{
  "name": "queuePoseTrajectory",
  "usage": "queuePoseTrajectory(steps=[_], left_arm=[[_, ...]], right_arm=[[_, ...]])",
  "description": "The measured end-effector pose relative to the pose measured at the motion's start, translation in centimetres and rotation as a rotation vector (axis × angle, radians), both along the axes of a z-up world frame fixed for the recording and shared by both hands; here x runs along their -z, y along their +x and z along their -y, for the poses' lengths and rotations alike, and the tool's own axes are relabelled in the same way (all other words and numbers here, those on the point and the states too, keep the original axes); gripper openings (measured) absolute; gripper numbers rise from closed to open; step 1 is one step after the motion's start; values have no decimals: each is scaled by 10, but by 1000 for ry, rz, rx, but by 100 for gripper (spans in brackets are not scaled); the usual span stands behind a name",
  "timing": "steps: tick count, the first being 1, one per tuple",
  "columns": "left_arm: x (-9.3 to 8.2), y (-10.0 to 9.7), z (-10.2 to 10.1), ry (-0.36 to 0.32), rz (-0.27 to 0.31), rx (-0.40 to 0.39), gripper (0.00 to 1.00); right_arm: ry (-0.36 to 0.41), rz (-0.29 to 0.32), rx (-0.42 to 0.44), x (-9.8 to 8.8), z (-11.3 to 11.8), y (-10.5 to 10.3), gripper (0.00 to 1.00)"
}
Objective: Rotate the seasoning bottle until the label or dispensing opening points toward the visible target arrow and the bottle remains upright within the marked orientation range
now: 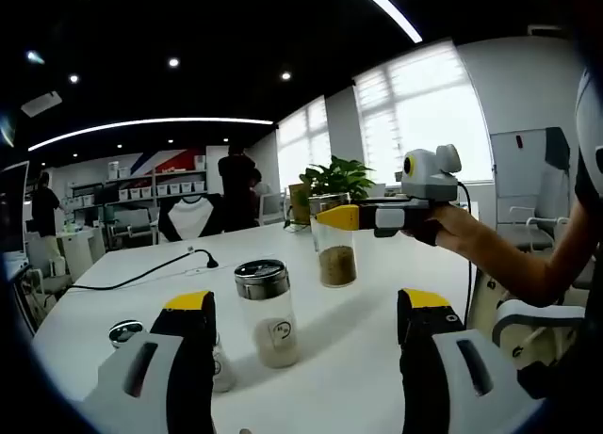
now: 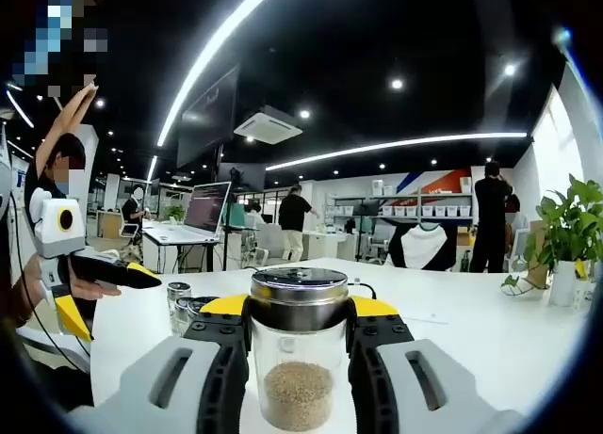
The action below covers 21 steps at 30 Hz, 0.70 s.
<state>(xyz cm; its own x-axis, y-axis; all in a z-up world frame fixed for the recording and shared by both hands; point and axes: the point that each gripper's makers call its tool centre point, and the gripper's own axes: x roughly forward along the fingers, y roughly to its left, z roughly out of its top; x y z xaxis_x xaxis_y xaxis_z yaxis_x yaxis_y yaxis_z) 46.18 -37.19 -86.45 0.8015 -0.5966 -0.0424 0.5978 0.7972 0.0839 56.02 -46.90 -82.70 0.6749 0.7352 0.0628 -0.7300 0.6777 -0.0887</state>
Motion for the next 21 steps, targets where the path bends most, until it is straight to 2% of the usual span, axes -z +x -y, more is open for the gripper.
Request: queuePoseTrajectory(steps=[5, 9, 13, 17, 21], left_arm=[[10, -2, 5, 3, -18, 26, 83], [16, -4, 5, 7, -26, 42, 80], [21, -6, 7, 4, -31, 71, 74], [28, -4, 12, 6, -40, 91, 73], [30, -4, 18, 14, -41, 116, 70]], right_arm=[[-31, 17, -20, 8, -5, -11, 37], [3, -16, -54, 15, -11, -21, 37], [13, -22, -100, 20, -18, -31, 37], [74, -40, -179, 21, -25, -43, 37], [101, -26, -245, 20, -31, -54, 37]])
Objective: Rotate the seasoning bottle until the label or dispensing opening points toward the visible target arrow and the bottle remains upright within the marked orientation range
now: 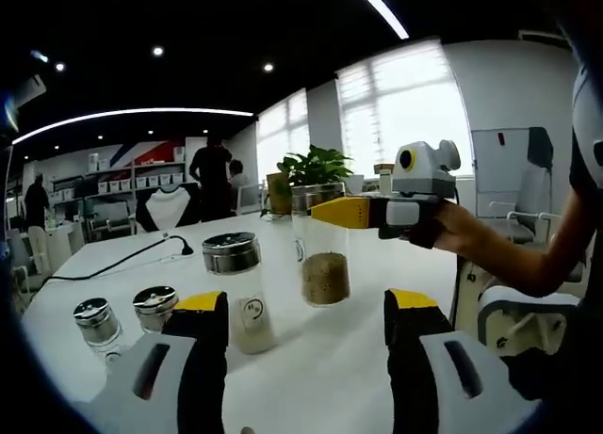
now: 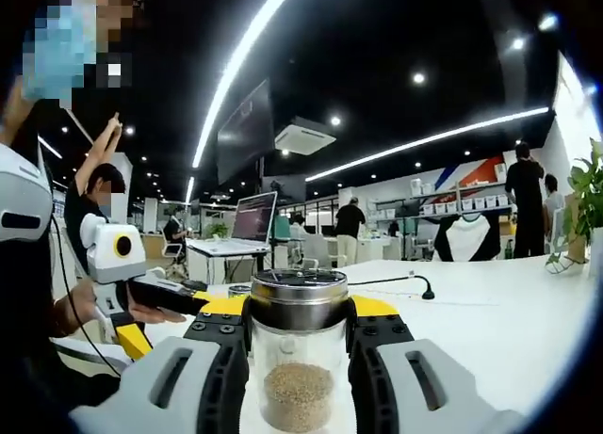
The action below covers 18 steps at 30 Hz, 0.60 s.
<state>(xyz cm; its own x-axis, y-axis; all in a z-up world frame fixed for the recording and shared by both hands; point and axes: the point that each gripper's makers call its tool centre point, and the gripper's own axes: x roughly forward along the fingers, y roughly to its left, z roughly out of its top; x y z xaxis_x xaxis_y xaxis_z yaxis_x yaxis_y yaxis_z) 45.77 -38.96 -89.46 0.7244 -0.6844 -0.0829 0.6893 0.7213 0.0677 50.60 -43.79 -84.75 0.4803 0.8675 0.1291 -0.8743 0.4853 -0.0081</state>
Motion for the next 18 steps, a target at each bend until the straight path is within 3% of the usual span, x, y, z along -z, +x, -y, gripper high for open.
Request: queuePoseTrajectory(steps=[6, 15, 18], left_arm=[[-6, -5, 11, -18, 23, 58, 61], [-13, -1, 20, -39, 60, 108, 58], [-13, 2, 25, -57, 48, 142, 57]], right_arm=[[12, -8, -114, 0, -13, -20, 37], [44, -13, -186, -5, -27, -35, 37], [44, -12, -206, -6, -31, -39, 37]])
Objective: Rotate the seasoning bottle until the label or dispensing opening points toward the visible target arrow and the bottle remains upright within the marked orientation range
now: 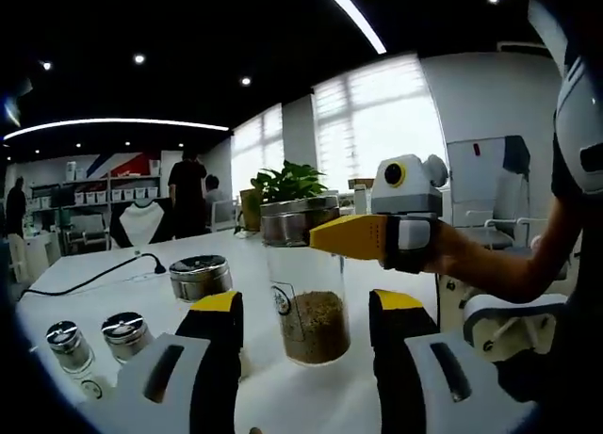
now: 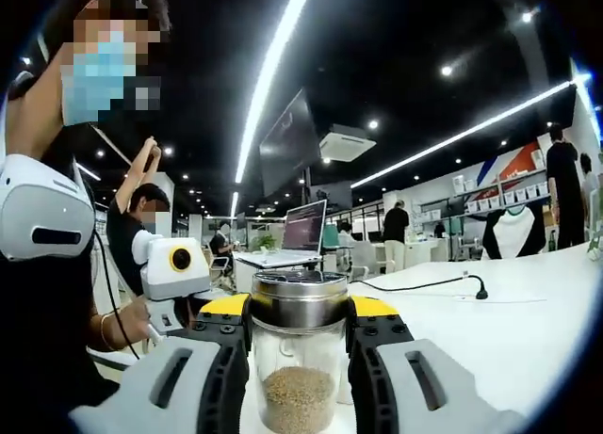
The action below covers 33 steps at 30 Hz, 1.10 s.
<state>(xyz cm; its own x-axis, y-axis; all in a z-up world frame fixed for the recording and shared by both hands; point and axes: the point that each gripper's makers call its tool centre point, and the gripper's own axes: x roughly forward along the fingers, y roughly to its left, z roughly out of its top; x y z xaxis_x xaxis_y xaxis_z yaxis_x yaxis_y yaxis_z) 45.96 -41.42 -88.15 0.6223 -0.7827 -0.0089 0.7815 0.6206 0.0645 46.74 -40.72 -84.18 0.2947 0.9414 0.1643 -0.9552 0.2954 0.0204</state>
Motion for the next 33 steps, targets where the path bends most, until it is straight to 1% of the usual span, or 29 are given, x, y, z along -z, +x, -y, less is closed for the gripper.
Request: queuePoseTrajectory(steps=[7, 8, 13, 17, 21, 22, 23, 24, 26, 28, 33], left_arm=[[-1, 1, 6, 21, 18, 32, 57], [-1, 1, 6, 19, 17, 36, 56], [-1, 4, 7, 4, 25, 56, 56], [-2, 4, 9, -23, 11, 90, 55], [-5, -3, 15, -54, -1, 149, 52], [-6, -4, 16, -64, 2, 163, 50], [-7, -4, 17, -65, 2, 166, 47], [-7, -5, 18, -67, 5, 176, 46], [-4, -5, 20, -70, 6, 187, 46], [-3, -6, 20, -79, -3, 190, 45], [-2, -7, 21, -120, -38, 169, 45]], right_arm=[[-9, 11, -42, -2, -7, -10, 37], [-21, 5, -51, -1, -9, -12, 37], [-32, 6, -69, 1, -13, -18, 37], [-24, 4, -67, 0, -14, -18, 37], [-20, 10, -78, -2, -15, -20, 37], [-23, 12, -82, -2, -16, -21, 37], [-23, 12, -84, -2, -16, -21, 37], [-24, 14, -90, -2, -17, -23, 37], [-28, 19, -85, -1, -17, -23, 37], [-31, 11, -82, 1, -17, -22, 37], [-18, -2, -75, 2, -15, -21, 37]])
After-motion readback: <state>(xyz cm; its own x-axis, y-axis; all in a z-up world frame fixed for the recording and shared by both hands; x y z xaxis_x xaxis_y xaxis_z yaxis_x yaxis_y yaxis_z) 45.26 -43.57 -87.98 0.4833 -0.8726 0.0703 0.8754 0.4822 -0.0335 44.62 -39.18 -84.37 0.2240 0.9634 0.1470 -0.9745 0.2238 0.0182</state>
